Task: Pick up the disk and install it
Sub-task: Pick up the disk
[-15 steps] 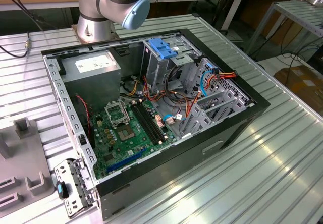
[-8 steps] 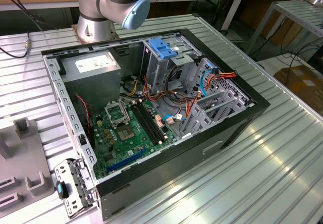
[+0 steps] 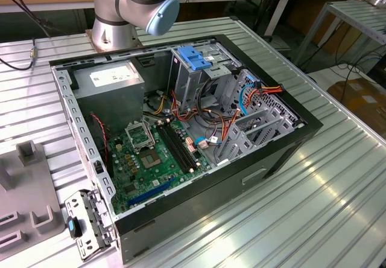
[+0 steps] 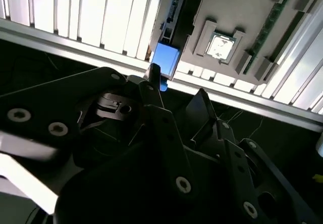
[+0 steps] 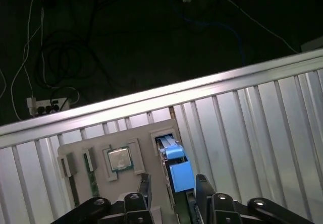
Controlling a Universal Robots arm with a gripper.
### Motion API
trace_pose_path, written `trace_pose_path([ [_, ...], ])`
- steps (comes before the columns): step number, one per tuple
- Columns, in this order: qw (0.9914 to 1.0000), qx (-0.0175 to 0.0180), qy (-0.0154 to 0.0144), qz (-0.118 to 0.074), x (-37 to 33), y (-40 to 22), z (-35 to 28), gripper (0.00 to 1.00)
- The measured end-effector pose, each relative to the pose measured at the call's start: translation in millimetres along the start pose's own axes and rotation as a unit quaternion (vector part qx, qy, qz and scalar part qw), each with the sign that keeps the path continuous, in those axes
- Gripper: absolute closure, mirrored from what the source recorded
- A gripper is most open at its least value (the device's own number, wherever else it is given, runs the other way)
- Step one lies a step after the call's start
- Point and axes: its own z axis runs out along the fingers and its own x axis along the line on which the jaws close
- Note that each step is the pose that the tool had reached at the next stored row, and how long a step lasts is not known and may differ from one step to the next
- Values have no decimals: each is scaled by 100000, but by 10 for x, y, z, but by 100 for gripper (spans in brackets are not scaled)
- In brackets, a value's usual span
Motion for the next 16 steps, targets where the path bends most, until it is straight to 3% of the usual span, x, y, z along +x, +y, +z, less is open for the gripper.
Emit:
trace_pose_path([
  [2, 99987, 287, 9, -1568, -8, -6, 23, 52],
  [6, 99973, 630, 298, -2236, -49, -19, 62, 52],
  [16, 99834, 843, 356, -5688, -83, -25, 174, 52],
])
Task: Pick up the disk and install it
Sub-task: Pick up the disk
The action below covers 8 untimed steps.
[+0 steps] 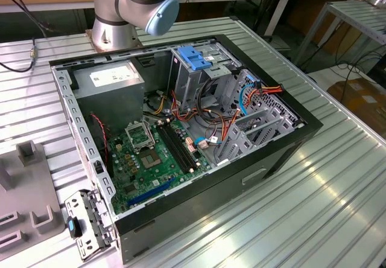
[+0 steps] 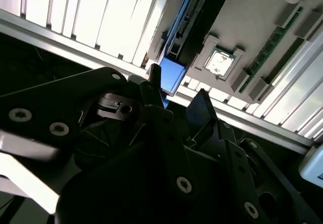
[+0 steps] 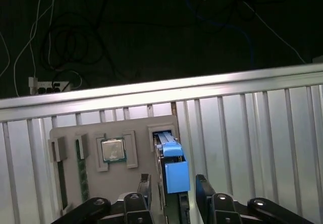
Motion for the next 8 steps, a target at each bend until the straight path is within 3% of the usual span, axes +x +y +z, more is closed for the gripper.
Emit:
trace_pose_path([
  [3, 99998, -9, 0, -675, 1, 1, 51, 52],
  [4, 99992, -21, 4, -1259, 3, 1, 163, 52],
  [5, 99989, -20, 1, -1478, 5, 2, 251, 45],
  [6, 99981, 21, -4, -1960, 7, 2, 326, 45],
  [7, 99967, 802, -90, -2447, 11, 28, 378, 45],
  [8, 99965, 901, -87, -2492, 14, 53, 401, 45],
])
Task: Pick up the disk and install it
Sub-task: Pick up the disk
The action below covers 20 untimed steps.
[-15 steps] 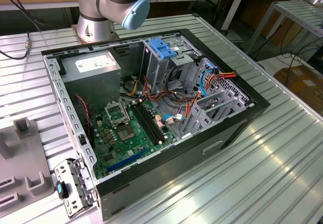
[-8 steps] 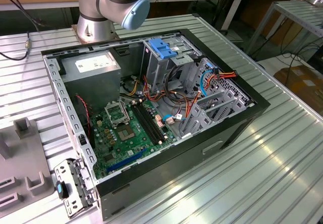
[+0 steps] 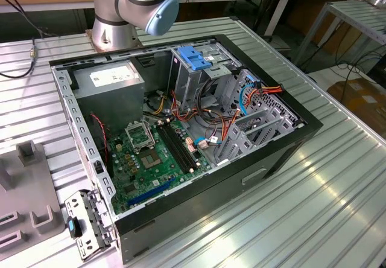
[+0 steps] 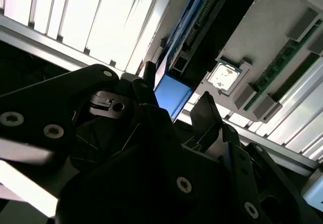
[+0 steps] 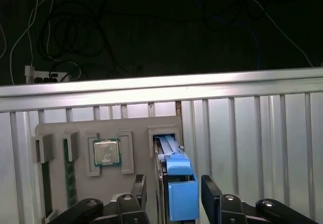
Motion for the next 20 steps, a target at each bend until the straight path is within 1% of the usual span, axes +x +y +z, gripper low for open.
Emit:
trace_pose_path([
  [4, 100000, -233, 14, 1, 1, 13, 40, 45],
  [7, 99998, -607, 40, 19, 1, 15, 94, 45],
  [10, 99994, -1084, 82, 53, 1, 14, 144, 45],
  [16, 99994, -1080, 83, 52, 1, 7, 147, 45],
  [20, 99994, -1086, 87, 56, 1, 6, 163, 45],
])
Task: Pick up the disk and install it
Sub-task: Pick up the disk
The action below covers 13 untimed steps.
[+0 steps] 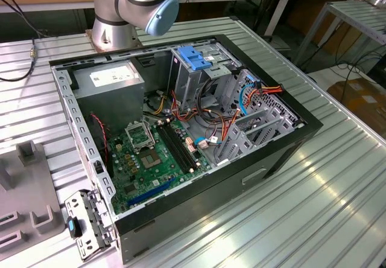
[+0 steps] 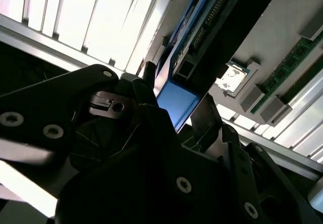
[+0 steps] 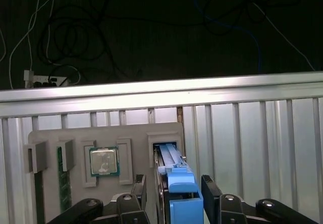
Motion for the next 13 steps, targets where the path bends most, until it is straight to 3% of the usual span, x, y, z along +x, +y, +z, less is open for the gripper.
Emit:
trace_pose_path([
  [6, 100000, 6, -2, 118, 0, -5, 8, 46],
  [7, 100000, 8, -3, 151, 0, -6, 8, 53],
  [13, 99996, 28, -4, 923, -2, -23, 10, 53],
])
